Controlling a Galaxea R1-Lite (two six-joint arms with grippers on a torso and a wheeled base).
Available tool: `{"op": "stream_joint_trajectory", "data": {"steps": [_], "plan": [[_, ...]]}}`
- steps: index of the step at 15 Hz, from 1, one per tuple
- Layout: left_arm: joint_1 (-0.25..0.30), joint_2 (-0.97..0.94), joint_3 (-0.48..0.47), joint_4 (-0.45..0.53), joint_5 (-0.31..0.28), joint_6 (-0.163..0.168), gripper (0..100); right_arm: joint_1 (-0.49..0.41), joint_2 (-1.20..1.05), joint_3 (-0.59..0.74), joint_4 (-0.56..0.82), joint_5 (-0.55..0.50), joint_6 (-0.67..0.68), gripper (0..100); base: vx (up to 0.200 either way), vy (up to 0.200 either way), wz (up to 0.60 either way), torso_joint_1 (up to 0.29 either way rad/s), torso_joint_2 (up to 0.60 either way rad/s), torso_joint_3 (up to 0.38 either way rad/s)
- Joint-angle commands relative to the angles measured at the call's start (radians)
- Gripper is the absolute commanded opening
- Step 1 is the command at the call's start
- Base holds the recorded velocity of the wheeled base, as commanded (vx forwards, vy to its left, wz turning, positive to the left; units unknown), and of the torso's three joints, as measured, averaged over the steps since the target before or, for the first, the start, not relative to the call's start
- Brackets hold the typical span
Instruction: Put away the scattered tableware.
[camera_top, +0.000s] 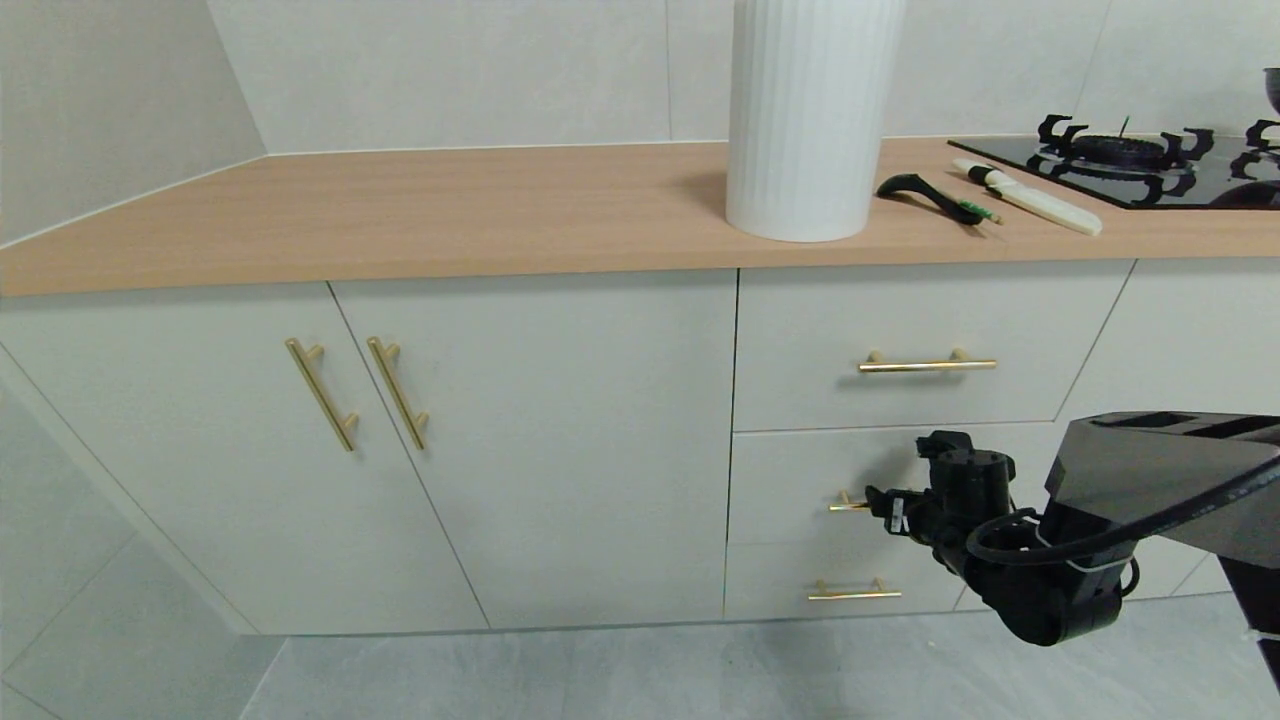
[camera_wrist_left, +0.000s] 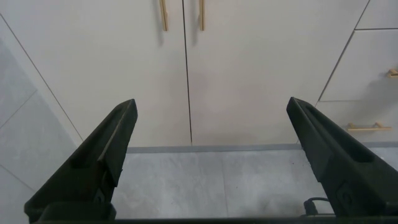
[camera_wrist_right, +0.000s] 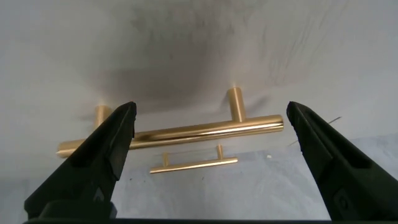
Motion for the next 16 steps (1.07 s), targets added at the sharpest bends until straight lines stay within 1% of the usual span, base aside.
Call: {"op": "stream_joint_trajectory", "data": {"steps": [1, 9, 13, 16], "plan": [[0.000, 0.001, 0.000, 0.000, 0.000, 0.000, 100, 0.001, 0.028, -0.015, 0.002, -0.003, -0.002, 100, 0.000, 0.000, 0.00, 0.000, 0.00, 0.000], [0.000, 0.001, 0.000, 0.000, 0.000, 0.000, 100, 0.001, 0.028, 0.021, 0.014, -0.003, -0.008, 100, 0.000, 0.000, 0.00, 0.000, 0.00, 0.000], [0.000, 0.001, 0.000, 0.000, 0.000, 0.000, 100, 0.001, 0.002, 0.035, 0.072, -0.002, -0.008, 100, 0.000, 0.000, 0.00, 0.000, 0.00, 0.000], [0.000, 0.001, 0.000, 0.000, 0.000, 0.000, 100, -0.001, -0.015, 0.064, 0.078, 0.000, -0.009, 100, 0.000, 0.000, 0.00, 0.000, 0.00, 0.000]]}}
